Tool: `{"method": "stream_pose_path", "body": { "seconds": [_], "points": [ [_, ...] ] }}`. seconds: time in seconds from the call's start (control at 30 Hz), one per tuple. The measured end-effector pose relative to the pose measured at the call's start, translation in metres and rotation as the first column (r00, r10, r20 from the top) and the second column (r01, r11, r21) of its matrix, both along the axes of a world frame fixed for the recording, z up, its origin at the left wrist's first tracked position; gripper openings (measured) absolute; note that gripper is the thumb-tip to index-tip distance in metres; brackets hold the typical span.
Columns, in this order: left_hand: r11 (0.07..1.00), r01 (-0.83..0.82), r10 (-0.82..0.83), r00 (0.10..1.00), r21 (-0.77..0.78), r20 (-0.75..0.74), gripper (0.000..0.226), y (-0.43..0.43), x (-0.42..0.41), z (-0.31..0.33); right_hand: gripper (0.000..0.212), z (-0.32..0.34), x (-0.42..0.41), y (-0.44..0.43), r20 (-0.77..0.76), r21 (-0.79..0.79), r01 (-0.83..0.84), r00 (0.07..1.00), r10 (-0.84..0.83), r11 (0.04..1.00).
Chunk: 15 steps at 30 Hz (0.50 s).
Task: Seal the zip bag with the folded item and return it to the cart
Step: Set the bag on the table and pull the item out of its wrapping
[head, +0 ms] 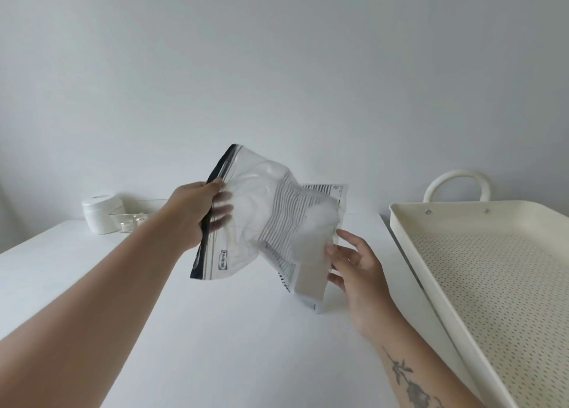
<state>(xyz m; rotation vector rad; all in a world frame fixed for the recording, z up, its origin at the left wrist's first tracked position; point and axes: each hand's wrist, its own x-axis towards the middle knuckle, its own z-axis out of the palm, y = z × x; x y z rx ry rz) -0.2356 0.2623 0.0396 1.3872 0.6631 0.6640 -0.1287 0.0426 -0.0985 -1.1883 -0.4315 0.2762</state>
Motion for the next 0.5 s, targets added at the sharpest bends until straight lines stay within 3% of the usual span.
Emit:
{"method": "stream_pose_path", "body": {
  "seconds": [0.17, 0.23, 0.3, 0.37, 0.43, 0.5],
  "points": [
    [0.997, 0.019, -0.008, 0.990, 0.077, -0.139, 0.018, 0.021, -0.014, -0.023, 0.019, -0.003, 0.003, -0.003, 0.058, -0.117, 0.123, 0.991, -0.117, 0.985],
    [0.995, 0.078, -0.061, 0.974, 0.067, -0.218, 0.017, 0.027, -0.021, -0.032, 0.019, -0.003, 0.002, -0.004, 0.172, -0.198, 0.234, 0.964, -0.201, 0.952],
    [0.993, 0.119, -0.110, 0.956, 0.015, -0.273, 0.018, 0.029, -0.027, -0.043, 0.022, -0.003, 0.000, -0.003, 0.407, -0.303, 0.435, 0.864, -0.298, 0.848],
    [0.990, 0.141, -0.139, 0.940, -0.016, -0.313, 0.017, 0.028, -0.032, -0.054, 0.023, 0.000, -0.009, 0.001, 0.688, -0.309, 0.625, 0.668, -0.285, 0.717],
    [0.989, 0.140, -0.147, 0.943, -0.046, -0.299, 0.014, 0.025, -0.036, -0.065, 0.022, 0.005, -0.025, 0.009, 0.832, -0.254, 0.646, 0.526, -0.178, 0.720],
    [0.986, 0.135, -0.155, 0.957, -0.094, -0.245, 0.015, 0.022, -0.040, -0.076, 0.026, 0.008, -0.045, 0.016, 0.872, -0.300, 0.536, 0.490, -0.002, 0.789]
  ]
}}
